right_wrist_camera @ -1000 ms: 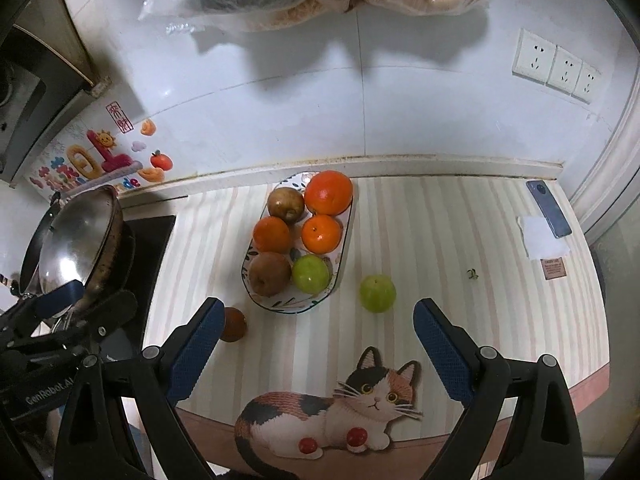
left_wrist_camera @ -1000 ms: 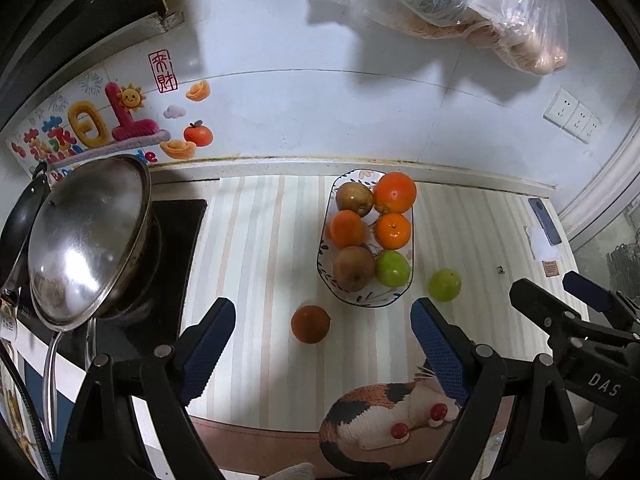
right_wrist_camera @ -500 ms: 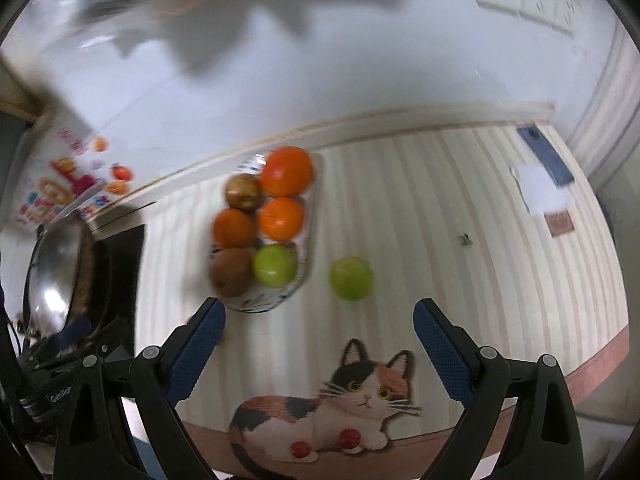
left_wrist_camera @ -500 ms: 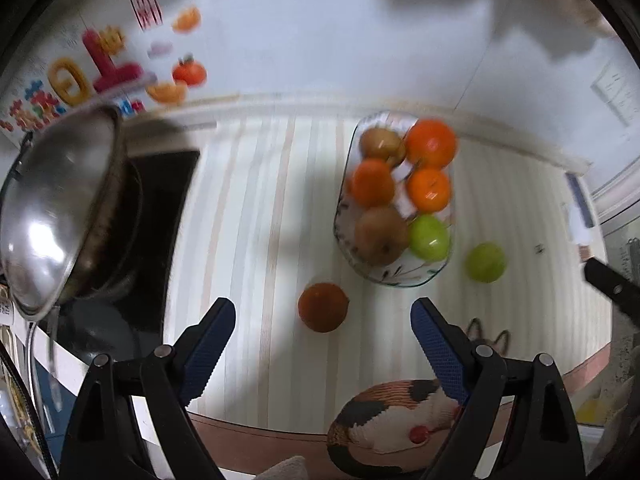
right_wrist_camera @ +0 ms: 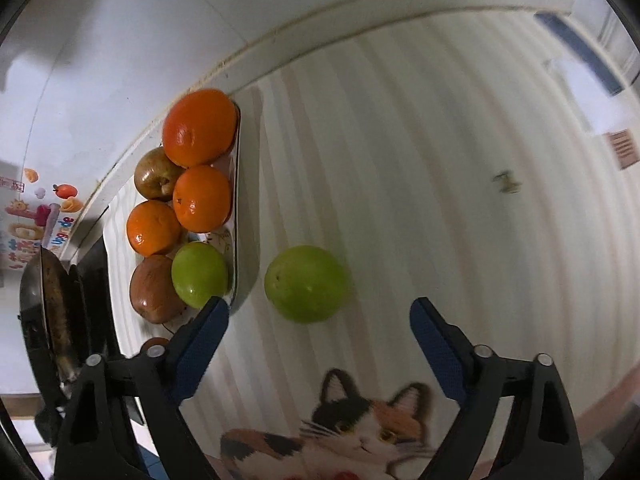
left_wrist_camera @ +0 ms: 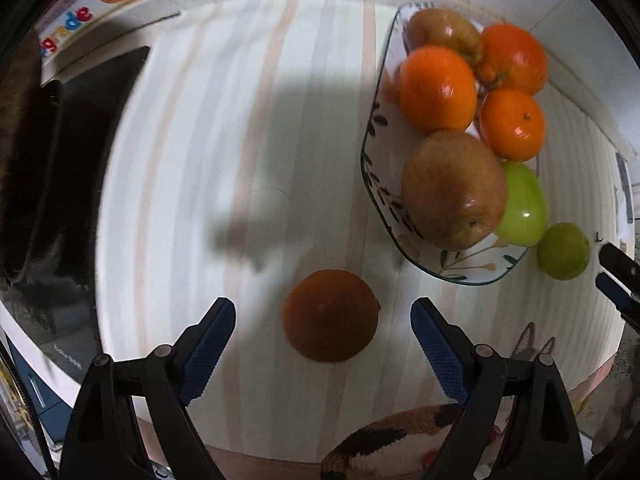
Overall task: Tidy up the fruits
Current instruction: 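Grasp the tangerine with the left tool while the right tool grasps the green apple, then place the tangerine and green apple onto the floral plate and open both tools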
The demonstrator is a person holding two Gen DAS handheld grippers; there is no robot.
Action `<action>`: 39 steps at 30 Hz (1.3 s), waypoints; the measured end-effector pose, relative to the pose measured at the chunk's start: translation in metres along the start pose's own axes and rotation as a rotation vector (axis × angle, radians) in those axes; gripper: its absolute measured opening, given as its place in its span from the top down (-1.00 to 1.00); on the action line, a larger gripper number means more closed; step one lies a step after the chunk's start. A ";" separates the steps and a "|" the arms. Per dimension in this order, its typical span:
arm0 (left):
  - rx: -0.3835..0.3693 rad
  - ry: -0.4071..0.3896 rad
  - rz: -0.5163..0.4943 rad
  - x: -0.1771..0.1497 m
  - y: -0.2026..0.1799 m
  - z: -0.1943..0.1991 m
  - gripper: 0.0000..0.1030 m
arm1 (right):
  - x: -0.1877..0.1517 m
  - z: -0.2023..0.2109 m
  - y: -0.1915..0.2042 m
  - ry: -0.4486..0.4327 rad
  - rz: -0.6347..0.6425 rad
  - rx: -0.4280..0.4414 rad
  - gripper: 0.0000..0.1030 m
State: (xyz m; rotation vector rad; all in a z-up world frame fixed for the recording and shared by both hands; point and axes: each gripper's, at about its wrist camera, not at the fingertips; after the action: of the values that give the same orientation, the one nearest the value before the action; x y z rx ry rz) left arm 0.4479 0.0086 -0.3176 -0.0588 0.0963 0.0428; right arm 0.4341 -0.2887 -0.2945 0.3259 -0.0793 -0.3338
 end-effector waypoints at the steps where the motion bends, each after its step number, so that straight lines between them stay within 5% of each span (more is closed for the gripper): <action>1: 0.000 0.008 -0.002 0.002 -0.001 -0.003 -0.74 | 0.003 -0.007 0.001 0.009 -0.002 0.008 -0.71; 4: -0.002 0.025 -0.007 0.006 -0.006 -0.014 -0.58 | 0.010 -0.027 0.004 0.045 -0.011 0.025 -0.62; 7: 0.013 0.017 -0.012 0.008 -0.008 -0.017 -0.08 | 0.015 -0.042 0.009 0.065 -0.001 0.019 -0.49; 12: 0.028 -0.019 -0.014 0.009 -0.006 -0.014 -0.06 | 0.016 -0.050 0.014 0.057 0.021 -0.017 -0.19; 19: 0.021 -0.044 0.003 0.012 -0.002 -0.002 -0.05 | 0.012 -0.053 0.019 0.044 0.054 -0.024 -0.19; 30: -0.078 -0.142 -0.028 0.002 -0.013 0.081 -0.05 | 0.002 -0.015 0.049 -0.019 0.110 0.069 -0.19; 39: -0.145 -0.192 -0.100 0.116 -0.047 0.143 -0.06 | 0.038 -0.007 0.120 -0.029 0.186 0.198 -0.18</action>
State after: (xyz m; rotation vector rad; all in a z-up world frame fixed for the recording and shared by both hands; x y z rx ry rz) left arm 0.5790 -0.0246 -0.1842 -0.2034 -0.1015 -0.0451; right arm 0.5082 -0.1928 -0.2609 0.5065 -0.1708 -0.1460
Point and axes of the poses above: each gripper's, at about its wrist camera, not at the fingertips, and z roughly against the way its jaws point, y to its left, x to its top, and after that the axes turned 6 degrees about y, right-handed
